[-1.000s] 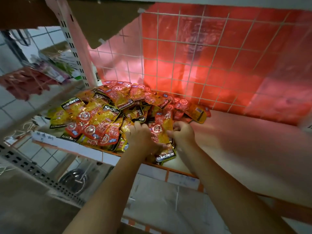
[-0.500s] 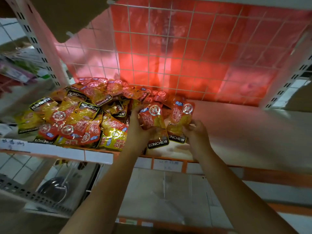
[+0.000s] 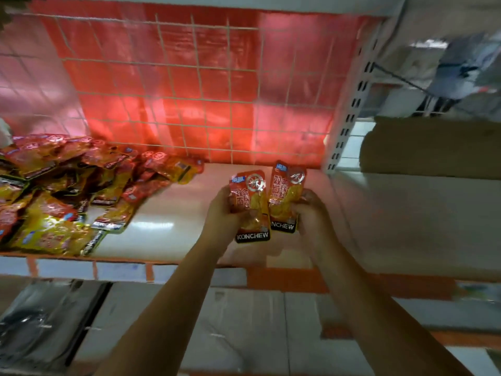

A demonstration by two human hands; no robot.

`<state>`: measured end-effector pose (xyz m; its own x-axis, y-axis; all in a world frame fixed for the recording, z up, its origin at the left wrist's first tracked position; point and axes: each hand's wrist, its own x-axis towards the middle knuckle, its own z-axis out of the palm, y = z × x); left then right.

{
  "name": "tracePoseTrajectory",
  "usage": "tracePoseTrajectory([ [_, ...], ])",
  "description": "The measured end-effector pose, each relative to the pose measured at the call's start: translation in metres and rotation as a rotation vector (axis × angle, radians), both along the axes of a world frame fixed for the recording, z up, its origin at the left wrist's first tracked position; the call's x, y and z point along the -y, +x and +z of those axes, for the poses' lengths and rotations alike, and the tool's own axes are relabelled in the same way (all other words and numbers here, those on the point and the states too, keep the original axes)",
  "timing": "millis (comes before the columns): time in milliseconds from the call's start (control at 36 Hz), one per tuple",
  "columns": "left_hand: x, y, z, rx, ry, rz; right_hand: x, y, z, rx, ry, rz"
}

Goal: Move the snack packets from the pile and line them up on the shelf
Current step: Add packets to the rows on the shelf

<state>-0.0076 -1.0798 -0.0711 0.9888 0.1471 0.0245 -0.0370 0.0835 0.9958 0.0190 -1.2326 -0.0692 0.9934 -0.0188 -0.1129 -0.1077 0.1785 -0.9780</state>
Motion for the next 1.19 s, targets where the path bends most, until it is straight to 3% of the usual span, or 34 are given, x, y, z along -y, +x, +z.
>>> tracePoseTrajectory([
  [250, 0.104, -0.006, 0.003, 0.001, -0.029, -0.064, 0.102, -0.013, 0.009, 0.009, -0.048, -0.054],
  [667, 0.16, -0.033, 0.014, -0.047, 0.004, -0.169, 0.168, -0.051, 0.02, 0.029, -0.229, -0.2],
  [861, 0.205, -0.036, 0.015, -0.035, 0.013, -0.178, 0.213, -0.06, 0.022, 0.019, -0.212, -0.311],
  [1194, 0.363, -0.011, 0.006, 0.01, 0.039, -0.193, 0.363, -0.044, 0.015, 0.063, -0.164, -0.369],
])
